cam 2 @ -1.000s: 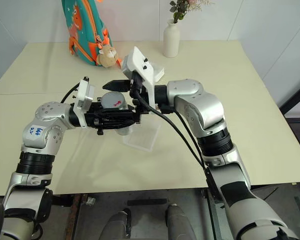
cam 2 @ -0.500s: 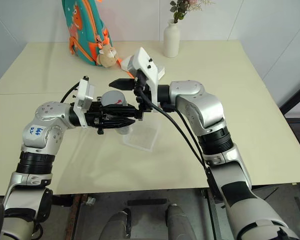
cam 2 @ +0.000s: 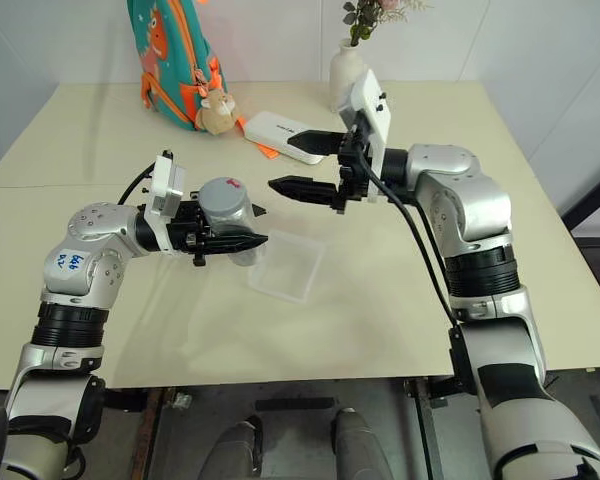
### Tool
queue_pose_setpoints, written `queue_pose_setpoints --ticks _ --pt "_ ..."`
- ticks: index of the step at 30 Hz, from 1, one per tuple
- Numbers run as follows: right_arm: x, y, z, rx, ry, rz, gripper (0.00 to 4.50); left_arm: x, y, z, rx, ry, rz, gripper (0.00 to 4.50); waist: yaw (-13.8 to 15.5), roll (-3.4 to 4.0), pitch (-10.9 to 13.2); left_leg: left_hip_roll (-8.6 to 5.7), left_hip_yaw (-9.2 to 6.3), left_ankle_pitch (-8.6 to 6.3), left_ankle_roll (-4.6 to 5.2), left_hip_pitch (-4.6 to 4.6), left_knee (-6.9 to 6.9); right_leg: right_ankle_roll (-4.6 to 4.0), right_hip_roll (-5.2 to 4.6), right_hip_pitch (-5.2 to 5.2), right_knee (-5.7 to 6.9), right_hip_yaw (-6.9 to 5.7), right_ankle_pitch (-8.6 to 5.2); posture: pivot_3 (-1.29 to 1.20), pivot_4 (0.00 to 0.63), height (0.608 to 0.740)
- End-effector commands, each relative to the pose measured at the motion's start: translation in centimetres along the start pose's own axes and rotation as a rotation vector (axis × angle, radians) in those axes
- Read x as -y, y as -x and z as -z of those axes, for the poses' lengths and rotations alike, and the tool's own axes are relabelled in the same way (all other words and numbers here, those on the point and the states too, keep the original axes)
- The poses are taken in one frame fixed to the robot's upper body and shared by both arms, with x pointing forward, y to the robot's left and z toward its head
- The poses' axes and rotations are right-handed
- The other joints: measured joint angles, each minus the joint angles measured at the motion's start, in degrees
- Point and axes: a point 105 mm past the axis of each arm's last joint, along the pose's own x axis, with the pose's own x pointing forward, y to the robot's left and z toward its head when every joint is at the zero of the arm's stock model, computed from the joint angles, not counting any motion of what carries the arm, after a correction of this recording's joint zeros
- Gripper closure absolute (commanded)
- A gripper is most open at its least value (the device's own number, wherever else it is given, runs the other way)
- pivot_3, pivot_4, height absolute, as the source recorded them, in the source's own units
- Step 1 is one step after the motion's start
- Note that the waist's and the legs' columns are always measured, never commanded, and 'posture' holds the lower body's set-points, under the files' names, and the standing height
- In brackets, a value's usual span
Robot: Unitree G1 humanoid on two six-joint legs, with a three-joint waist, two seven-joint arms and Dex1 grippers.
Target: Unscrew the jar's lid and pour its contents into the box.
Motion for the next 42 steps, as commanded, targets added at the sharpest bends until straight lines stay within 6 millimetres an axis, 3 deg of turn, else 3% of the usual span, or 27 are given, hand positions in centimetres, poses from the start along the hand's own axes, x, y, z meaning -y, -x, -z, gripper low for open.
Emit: queue_pose_setpoints --ticks 1,4,11,17,24,33,42 --pt "-0.4 0.9 -1.6 0.053 0.034 -0.028 0.03 0.4 0.1 -1.2 0.013 -0.059 0.017 2.50 -0.1 0.00 0.0 0.00 0.00 0.00 0.00 0.00 0.00 0.00 0.00 0.00 0.00 0.00 0.00 0.00 0.150 0.740" --pt "-1.5 0.5 -2.4 0.098 0.017 -0.078 0.03 0.4 0.4 -1.0 0.005 -0.054 0.011 2.50 -0.1 0.00 0.0 0.00 0.00 0.00 0.00 0.01 0.00 0.00 0.01 0.00 0.02 0.01 0.00 0.00 0.150 0.740" --pt "-4.6 -3.1 -2.9 0.143 -0.004 -0.169 0.03 0.3 0.3 -1.1 0.006 -0.054 0.008 2.50 0.0 0.00 0.0 0.01 -0.01 0.00 0.00 0.02 0.01 0.00 0.02 0.00 0.06 0.01 0.00 0.00 0.150 0.740" --pt "-5.6 -6.1 -2.1 0.123 -0.026 -0.161 0.03 0.4 -0.1 -1.1 0.014 -0.050 0.016 2.50 0.1 0.00 0.0 0.01 -0.01 0.00 0.00 0.01 0.03 0.00 0.02 0.00 0.06 0.01 0.00 0.00 0.150 0.740" --pt "-6.4 -8.1 -2.1 0.112 -0.006 -0.182 0.03 0.6 -0.2 -1.1 0.015 -0.033 0.024 2.50 0.0 0.00 0.0 0.01 -0.01 0.00 0.00 0.01 0.02 0.00 0.02 -0.02 0.07 0.01 0.00 0.00 0.150 0.740" --pt "-4.3 -7.1 -1.9 0.098 0.023 -0.117 0.03 0.8 -0.1 -1.0 0.010 -0.030 0.020 2.50 0.0 0.00 0.0 0.01 -0.01 0.00 0.00 0.01 0.02 0.00 0.02 -0.02 0.06 0.01 0.00 0.00 0.150 0.740" --pt "-1.3 -3.5 -0.8 0.043 0.034 -0.020 0.03 0.7 0.0 -1.1 0.011 -0.034 0.008 2.50 0.0 0.00 0.0 0.01 -0.01 0.00 0.00 0.00 0.02 0.00 0.02 -0.02 0.05 0.01 0.00 0.00 0.150 0.740"
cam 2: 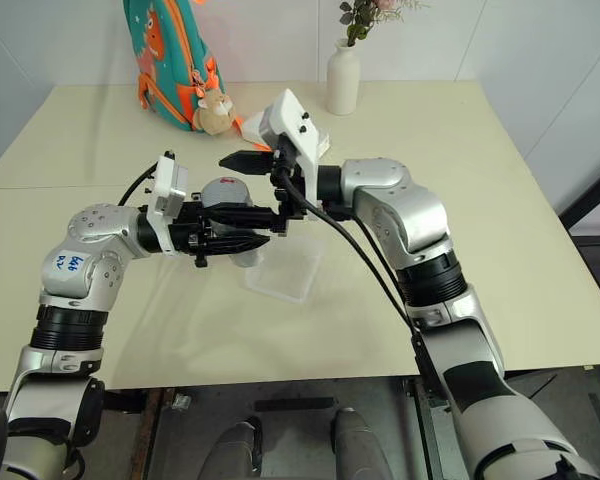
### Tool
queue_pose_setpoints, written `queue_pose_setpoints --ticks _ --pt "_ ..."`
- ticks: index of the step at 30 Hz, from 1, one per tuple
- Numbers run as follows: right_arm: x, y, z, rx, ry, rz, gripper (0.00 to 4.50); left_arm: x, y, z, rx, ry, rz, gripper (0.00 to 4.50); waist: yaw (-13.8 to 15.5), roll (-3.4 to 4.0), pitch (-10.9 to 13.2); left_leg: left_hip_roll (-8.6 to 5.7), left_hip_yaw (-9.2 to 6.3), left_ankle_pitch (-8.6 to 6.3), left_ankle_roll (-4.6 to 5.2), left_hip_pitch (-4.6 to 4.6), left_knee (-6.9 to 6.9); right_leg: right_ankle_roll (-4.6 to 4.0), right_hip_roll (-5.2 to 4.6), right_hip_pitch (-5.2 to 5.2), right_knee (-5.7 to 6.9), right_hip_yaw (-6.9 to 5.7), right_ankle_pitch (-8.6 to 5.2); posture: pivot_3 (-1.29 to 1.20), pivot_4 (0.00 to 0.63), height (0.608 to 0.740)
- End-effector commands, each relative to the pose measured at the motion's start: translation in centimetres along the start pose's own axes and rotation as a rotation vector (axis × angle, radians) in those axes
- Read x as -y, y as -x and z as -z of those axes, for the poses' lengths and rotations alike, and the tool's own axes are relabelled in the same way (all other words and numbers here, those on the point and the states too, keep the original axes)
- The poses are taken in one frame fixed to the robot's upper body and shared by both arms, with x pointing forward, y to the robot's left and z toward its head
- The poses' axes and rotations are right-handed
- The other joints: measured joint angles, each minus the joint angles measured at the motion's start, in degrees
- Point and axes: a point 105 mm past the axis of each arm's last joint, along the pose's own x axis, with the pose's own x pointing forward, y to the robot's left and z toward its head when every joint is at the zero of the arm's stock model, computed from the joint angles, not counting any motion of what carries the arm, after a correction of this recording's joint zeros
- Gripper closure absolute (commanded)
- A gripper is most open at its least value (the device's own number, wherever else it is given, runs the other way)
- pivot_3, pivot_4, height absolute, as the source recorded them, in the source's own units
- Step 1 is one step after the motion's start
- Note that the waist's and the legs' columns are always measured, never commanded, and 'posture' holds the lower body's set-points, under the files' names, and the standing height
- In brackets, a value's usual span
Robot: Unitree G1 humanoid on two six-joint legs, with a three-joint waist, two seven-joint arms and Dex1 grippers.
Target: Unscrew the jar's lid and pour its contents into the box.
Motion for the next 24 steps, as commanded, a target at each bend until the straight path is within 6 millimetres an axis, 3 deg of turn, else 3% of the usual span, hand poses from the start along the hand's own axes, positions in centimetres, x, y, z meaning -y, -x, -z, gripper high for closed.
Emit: queue_pose_setpoints --ticks 1,8,13,18,24 --pt "2.3 3.4 -0.8 0.010 0.026 0.129 0.03 0.7 0.2 -1.1 0.025 -0.053 0.034 2.50 0.0 0.00 0.0 0.00 0.00 0.00 0.00 0.00 0.00 0.00 0.00 0.00 0.00 0.00 0.00 0.00 0.150 0.740" --pt "2.4 5.4 -1.1 0.006 0.018 0.113 0.03 0.7 0.5 -1.1 0.029 -0.049 0.035 2.50 0.2 0.00 0.0 0.00 0.00 0.00 0.00 0.00 0.01 0.00 0.00 0.00 -0.02 0.01 0.00 0.00 0.150 0.740" --pt "1.7 5.8 -1.4 0.024 -0.007 0.055 0.03 0.8 0.7 -1.0 0.025 -0.045 0.037 2.50 -0.2 0.00 0.0 0.01 0.00 0.00 0.00 0.02 -0.03 -0.01 0.03 -0.01 -0.01 0.02 0.00 0.00 0.150 0.740" --pt "0.7 5.4 -2.3 0.082 -0.027 -0.011 0.03 0.9 0.9 -1.0 0.019 -0.039 0.043 2.50 0.0 0.00 0.0 0.01 0.00 0.00 0.00 0.00 -0.01 -0.01 0.02 0.00 -0.01 0.02 0.00 0.00 0.150 0.740" --pt "-0.4 3.5 -3.2 0.125 -0.043 -0.060 0.03 1.0 0.9 -1.0 0.016 -0.037 0.041 2.50 -0.1 0.00 0.0 0.01 0.00 0.00 0.00 0.01 -0.01 -0.01 0.02 -0.01 0.02 0.02 0.00 0.00 0.150 0.740"
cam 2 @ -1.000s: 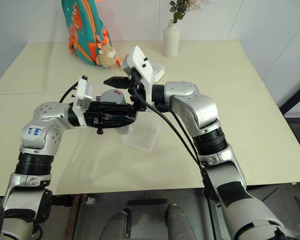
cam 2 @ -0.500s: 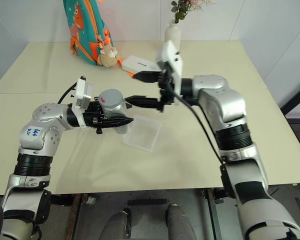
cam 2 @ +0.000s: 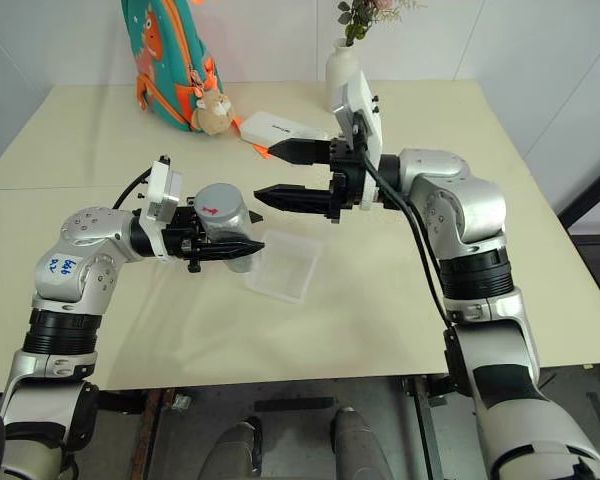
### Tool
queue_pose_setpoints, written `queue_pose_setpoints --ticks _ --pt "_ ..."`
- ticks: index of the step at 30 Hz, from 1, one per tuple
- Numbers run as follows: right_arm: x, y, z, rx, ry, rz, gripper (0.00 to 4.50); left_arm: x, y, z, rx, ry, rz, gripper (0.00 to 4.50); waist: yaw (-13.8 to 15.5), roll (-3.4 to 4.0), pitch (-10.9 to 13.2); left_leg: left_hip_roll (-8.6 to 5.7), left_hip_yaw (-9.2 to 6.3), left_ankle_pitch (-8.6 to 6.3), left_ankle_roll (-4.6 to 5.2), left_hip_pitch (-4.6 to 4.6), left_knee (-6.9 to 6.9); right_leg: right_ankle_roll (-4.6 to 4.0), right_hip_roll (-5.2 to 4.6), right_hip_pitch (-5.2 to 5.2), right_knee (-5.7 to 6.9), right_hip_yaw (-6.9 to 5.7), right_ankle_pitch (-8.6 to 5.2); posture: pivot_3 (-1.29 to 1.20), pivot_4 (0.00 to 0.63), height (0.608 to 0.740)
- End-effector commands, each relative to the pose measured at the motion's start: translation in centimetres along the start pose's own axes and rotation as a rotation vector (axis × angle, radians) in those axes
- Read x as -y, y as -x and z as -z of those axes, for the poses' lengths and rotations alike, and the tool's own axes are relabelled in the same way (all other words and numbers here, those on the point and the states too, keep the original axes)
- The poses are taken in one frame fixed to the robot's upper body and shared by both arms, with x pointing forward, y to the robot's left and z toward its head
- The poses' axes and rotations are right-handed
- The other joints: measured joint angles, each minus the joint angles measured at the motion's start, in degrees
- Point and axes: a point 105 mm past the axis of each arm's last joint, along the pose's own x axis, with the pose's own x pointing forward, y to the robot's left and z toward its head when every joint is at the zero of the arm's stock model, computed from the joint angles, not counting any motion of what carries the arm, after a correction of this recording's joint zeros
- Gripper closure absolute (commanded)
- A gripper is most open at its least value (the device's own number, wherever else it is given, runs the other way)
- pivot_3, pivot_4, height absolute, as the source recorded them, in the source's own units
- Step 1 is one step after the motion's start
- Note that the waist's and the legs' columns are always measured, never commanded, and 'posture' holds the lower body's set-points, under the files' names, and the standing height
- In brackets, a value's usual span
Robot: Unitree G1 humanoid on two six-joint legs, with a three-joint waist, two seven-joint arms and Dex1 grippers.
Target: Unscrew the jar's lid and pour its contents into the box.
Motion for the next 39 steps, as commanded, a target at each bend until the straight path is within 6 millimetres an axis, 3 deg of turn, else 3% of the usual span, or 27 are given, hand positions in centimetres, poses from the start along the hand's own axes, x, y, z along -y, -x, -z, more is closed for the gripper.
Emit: queue_pose_setpoints --ticks 1,10,28,33,39 --pt "-1.4 -1.4 -1.8 0.039 0.050 -0.056 0.03 0.3 0.2 -1.1 0.026 -0.038 0.009 2.50 0.0 0.00 0.0 0.00 0.00 0.00 0.00 0.00 0.00 0.00 0.00 0.00 0.00 0.00 0.00 0.00 0.150 0.740" --pt "-2.6 -4.3 -0.7 0.003 0.029 -0.088 0.03 0.4 -0.2 -1.0 0.038 -0.034 0.010 2.50 0.1 0.00 0.0 0.00 0.00 0.00 0.00 0.00 0.01 0.00 0.00 0.00 0.01 0.00 0.00 0.00 0.150 0.740" --pt "-3.0 -5.2 0.4 -0.020 0.028 -0.098 0.03 0.2 -0.5 -1.2 0.052 -0.039 -0.001 2.50 0.0 0.00 0.0 0.00 0.00 0.00 0.00 0.00 0.01 0.00 0.00 0.00 0.02 -0.01 0.00 0.00 0.150 0.740" --pt "-2.9 -5.2 0.4 -0.016 0.035 -0.094 1.11 0.2 -0.4 -1.2 0.048 -0.041 -0.004 2.50 0.1 0.00 0.0 0.00 0.00 0.00 0.00 -0.01 0.01 0.00 0.00 0.00 0.02 0.00 0.00 0.00 0.150 0.740" --pt "-2.6 -5.1 -0.3 0.027 0.010 -0.074 1.11 0.2 -0.3 -1.2 0.043 -0.040 -0.005 2.50 0.0 0.00 0.0 0.00 0.00 0.00 0.00 0.00 0.01 0.00 0.00 0.00 0.02 0.00 0.00 0.00 0.150 0.740"
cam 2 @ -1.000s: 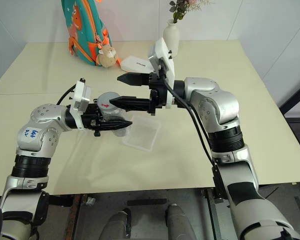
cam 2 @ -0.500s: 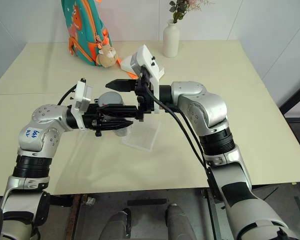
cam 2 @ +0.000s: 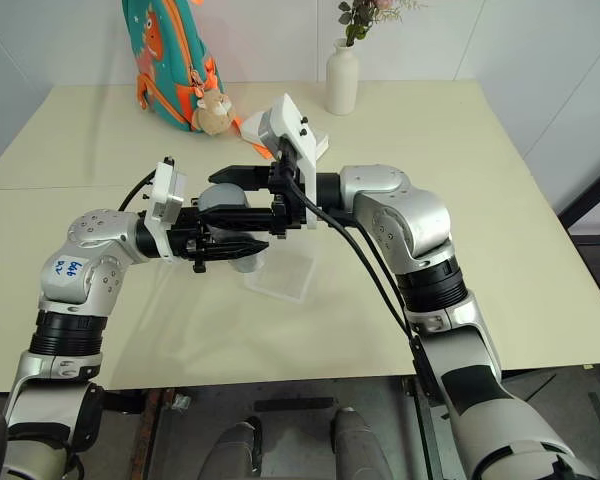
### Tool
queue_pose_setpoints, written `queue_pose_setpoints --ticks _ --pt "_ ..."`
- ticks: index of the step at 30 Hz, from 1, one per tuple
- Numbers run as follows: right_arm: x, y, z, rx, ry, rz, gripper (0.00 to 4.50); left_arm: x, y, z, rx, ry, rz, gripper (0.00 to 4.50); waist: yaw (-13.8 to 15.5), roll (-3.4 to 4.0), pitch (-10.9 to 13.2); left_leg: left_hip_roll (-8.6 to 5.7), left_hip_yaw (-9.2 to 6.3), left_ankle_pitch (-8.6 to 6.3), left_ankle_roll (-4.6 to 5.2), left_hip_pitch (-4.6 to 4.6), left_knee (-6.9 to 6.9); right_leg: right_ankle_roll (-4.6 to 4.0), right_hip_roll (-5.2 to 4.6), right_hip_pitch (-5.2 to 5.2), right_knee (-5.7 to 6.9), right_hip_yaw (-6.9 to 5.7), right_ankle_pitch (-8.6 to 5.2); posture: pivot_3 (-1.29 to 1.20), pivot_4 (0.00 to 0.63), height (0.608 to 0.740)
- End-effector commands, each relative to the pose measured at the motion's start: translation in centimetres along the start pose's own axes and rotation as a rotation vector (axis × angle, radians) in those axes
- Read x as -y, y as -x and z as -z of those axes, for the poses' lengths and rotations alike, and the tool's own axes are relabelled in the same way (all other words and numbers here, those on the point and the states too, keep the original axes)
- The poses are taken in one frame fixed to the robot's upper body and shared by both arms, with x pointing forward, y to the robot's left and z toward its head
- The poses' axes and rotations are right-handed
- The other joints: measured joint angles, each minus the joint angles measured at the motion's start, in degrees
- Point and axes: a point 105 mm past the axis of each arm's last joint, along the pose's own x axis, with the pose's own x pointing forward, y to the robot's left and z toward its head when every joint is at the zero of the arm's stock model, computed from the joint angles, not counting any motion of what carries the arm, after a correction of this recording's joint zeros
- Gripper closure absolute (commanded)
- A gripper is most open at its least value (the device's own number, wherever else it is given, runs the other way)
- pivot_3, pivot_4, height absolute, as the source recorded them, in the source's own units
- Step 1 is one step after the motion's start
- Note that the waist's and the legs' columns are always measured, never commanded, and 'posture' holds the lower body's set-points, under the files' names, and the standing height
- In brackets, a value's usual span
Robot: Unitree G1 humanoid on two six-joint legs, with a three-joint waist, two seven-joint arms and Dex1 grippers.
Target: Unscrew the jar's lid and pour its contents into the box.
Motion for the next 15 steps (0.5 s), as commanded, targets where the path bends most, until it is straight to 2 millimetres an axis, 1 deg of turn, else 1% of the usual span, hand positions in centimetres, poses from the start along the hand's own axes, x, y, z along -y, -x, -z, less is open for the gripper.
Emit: queue_pose_setpoints --ticks 1,5,7,9,12,15 --pt "-0.4 0.0 -1.8 0.067 0.019 -0.012 1.11 0.2 0.2 -1.3 0.023 -0.049 0.007 2.50 0.0 0.00 0.0 0.00 0.00 0.00 0.00 0.00 0.00 0.00 0.00 0.00 0.00 0.00 0.00 0.00 0.150 0.740" --pt "-0.3 0.2 -2.6 0.115 -0.023 -0.007 1.11 0.2 0.2 -1.3 0.023 -0.048 0.006 2.50 0.1 0.00 0.0 0.00 0.00 0.00 0.00 -0.01 0.00 0.00 0.00 0.00 0.00 0.00 0.00 0.00 0.150 0.740" --pt "-0.4 0.4 -3.4 0.159 -0.053 -0.011 1.11 0.2 0.2 -1.3 0.024 -0.048 0.007 2.50 0.0 0.00 0.0 0.00 0.00 0.00 0.00 0.00 0.00 0.00 0.00 0.00 0.00 0.00 0.00 0.00 0.150 0.740" --pt "-0.5 0.6 -3.8 0.174 -0.056 -0.014 1.11 0.2 0.2 -1.3 0.025 -0.047 0.007 2.50 0.0 0.00 0.0 0.00 0.00 0.00 0.00 0.00 0.00 0.00 0.00 0.00 0.01 0.00 0.00 0.00 0.150 0.740" --pt "-0.4 0.9 -3.5 0.144 -0.036 -0.002 1.11 0.2 0.2 -1.3 0.025 -0.047 0.008 2.50 0.0 0.00 0.0 0.00 0.00 0.00 0.00 0.00 0.00 0.00 0.00 0.00 0.01 0.00 0.00 0.00 0.150 0.740" --pt "-0.4 0.7 -2.3 0.052 0.051 0.009 1.11 0.2 0.2 -1.3 0.025 -0.048 0.008 2.50 0.1 0.00 0.0 0.00 0.00 0.00 0.00 0.00 0.00 0.00 0.00 0.00 0.00 0.00 0.00 0.00 0.150 0.740"
